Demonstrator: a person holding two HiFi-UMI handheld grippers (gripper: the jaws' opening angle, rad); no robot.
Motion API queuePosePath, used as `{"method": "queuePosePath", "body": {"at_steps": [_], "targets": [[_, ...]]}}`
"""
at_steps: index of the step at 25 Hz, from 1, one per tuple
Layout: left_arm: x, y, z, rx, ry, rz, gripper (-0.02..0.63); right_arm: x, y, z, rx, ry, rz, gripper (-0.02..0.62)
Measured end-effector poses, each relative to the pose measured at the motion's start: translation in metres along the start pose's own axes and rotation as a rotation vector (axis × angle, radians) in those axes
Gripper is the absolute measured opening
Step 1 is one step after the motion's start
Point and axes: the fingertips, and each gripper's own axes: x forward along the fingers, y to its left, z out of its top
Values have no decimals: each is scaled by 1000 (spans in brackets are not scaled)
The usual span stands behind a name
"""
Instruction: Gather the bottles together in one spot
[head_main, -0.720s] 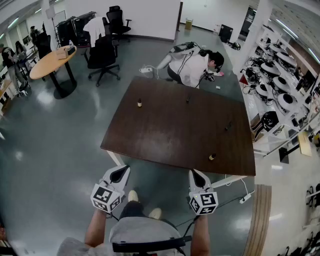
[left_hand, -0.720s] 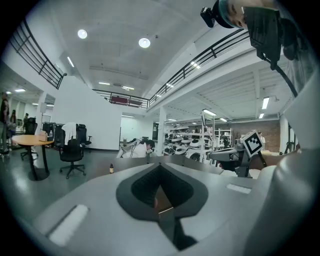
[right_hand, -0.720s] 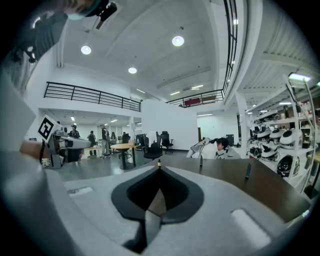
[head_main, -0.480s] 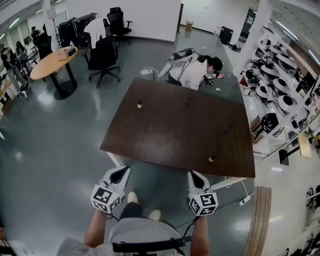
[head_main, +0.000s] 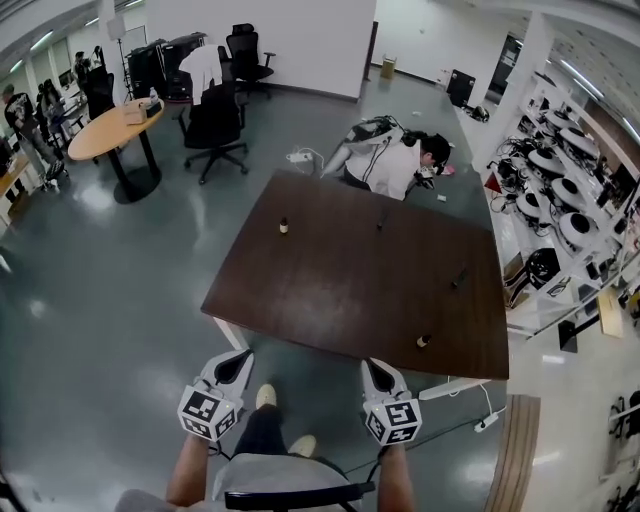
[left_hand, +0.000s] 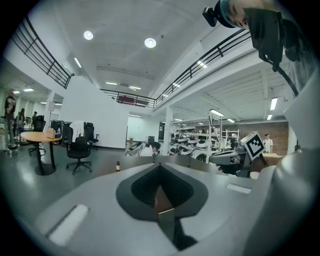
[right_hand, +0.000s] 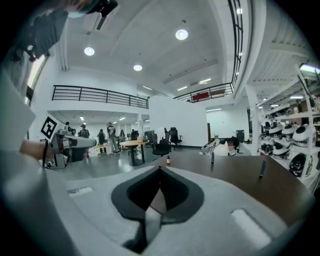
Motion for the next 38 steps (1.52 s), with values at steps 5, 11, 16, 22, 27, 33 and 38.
{"method": "queuePosePath", "body": {"at_steps": [5,11,16,22,27,33,38], "targets": [[15,23,-2,-2,5,16,2,35,-1,3,-20,2,22,2],[57,62,3,-15,11,15,2,91,-7,16,-25,-7,32,2],[94,97,3,-40,20,24,2,141,-12,12,-6,9,59,2],[125,129,3,-52,52,30,2,196,-16,15,12,42,93,2],[139,161,-1,-79,73,45,2,242,-10,20,-1,71,128,2],[159,188,-11,-92,90,58,2,288,-10,16,-6,81,171,2],[169,198,-13,-105,93,61,2,321,-14,15,-9,81,203,51]]}}
